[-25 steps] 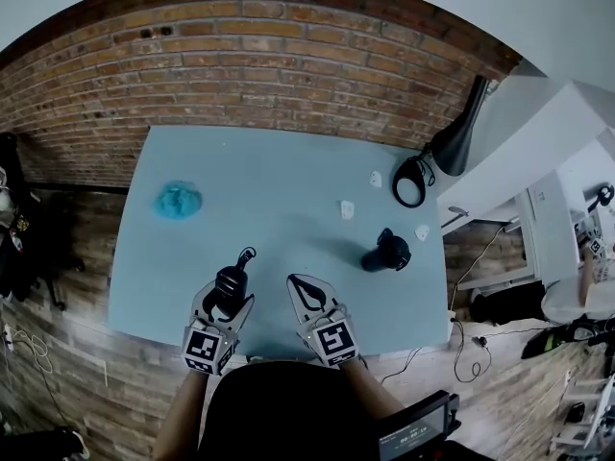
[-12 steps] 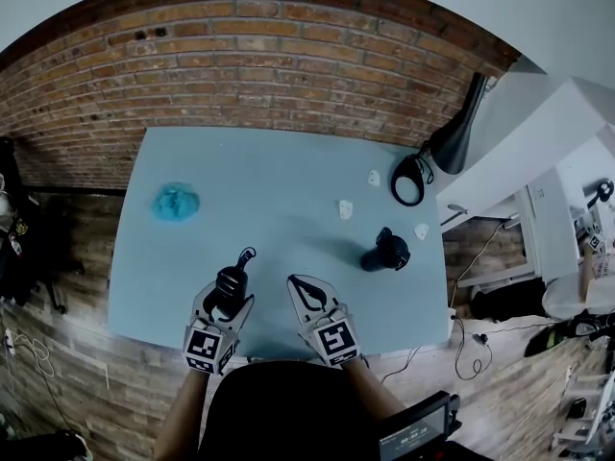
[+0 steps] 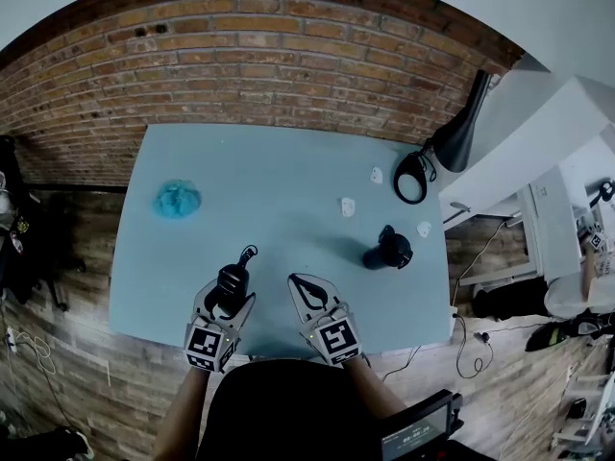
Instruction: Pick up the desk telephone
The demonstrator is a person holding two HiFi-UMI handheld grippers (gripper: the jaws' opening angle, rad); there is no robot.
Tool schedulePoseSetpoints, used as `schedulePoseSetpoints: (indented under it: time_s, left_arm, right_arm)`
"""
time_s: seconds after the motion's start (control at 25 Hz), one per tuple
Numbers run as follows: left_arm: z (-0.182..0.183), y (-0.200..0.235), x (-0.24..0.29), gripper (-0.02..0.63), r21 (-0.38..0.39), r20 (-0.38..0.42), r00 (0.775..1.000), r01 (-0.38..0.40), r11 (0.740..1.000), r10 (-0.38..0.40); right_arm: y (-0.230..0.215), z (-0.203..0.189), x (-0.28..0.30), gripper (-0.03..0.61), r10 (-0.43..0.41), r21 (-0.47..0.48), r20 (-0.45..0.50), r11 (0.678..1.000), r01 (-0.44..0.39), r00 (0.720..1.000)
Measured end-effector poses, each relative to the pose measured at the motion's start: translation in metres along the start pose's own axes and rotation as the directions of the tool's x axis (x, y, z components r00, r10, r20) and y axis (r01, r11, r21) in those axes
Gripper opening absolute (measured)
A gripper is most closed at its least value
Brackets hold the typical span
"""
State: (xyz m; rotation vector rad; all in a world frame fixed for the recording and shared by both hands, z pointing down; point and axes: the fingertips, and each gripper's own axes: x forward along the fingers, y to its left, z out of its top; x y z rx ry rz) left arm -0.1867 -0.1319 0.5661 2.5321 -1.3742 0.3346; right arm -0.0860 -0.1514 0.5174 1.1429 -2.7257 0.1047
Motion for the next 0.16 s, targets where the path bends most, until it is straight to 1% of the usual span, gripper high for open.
schedulePoseSetpoints:
  time_s: [0.16]
  left_arm:
    - [-0.0035, 0.0024, -0.0012, 0.295, -0.003, -0.013, 1.0, -0.003, 1.0, 0.003]
  right_arm:
    - [0.0013, 0.0007, 0.002, 0.018, 0.011, -0.004, -0.001, 1.0, -0.011, 1.0]
